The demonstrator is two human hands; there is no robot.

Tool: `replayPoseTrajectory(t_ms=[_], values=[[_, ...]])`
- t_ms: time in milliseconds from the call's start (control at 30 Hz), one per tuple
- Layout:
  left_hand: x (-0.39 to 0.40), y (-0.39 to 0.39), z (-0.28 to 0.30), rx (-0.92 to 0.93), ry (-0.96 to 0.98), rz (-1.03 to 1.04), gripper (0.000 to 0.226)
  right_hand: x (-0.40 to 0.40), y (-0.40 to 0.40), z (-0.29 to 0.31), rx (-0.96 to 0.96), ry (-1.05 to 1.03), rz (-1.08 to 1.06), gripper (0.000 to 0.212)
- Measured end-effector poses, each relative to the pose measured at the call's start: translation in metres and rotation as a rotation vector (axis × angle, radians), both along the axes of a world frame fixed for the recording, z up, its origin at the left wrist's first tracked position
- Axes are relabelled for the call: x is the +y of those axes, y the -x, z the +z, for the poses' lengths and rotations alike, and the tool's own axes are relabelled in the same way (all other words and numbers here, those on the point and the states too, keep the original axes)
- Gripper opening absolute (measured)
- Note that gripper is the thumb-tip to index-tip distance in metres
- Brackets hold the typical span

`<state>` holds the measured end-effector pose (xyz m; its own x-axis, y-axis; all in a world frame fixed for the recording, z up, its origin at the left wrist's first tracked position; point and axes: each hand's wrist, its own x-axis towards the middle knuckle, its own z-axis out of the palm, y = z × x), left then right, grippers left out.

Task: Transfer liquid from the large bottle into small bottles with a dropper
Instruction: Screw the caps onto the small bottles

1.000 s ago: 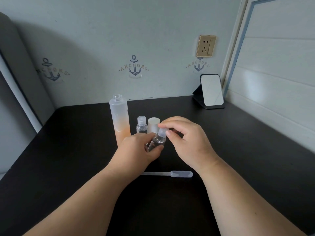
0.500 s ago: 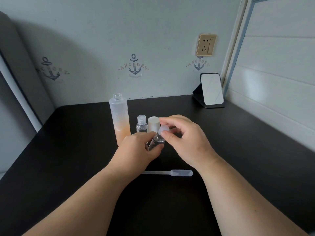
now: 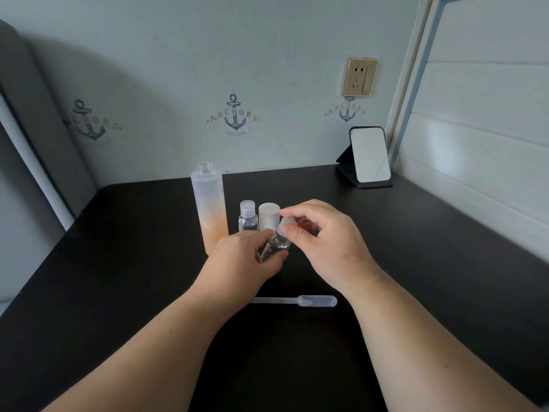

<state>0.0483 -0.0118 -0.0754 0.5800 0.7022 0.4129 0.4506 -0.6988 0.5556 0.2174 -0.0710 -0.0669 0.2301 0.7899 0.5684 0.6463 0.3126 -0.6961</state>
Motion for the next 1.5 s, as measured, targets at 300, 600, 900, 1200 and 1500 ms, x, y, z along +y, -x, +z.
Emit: replayPoseTrajectory(t_ms=[300,600,900,1200,1500], values=[[0.001,-0.003,0.001,0.049,0.060,0.027,0.012,0.001,0.001,-0.002,0.058,0.038,0.014,0.027],[-0.001,-0.002,0.008,-0.015,0.119,0.138,0.020,0.009,-0.004,-0.006,-0.044,-0.028,-0.124,0.029],[0.007,0.008,0.006,-0.069,0.203,0.369,0.029,0.020,-0.012,-0.008,-0.082,-0.024,-0.252,0.032],[0.006,0.022,0.018,-0.111,0.253,0.506,0.028,0.017,-0.007,-0.011,-0.015,0.054,-0.269,0.046],[0.010,0.039,0.041,-0.047,0.418,0.544,0.027,-0.002,0.002,0.030,-0.008,0.015,-0.377,0.014]])
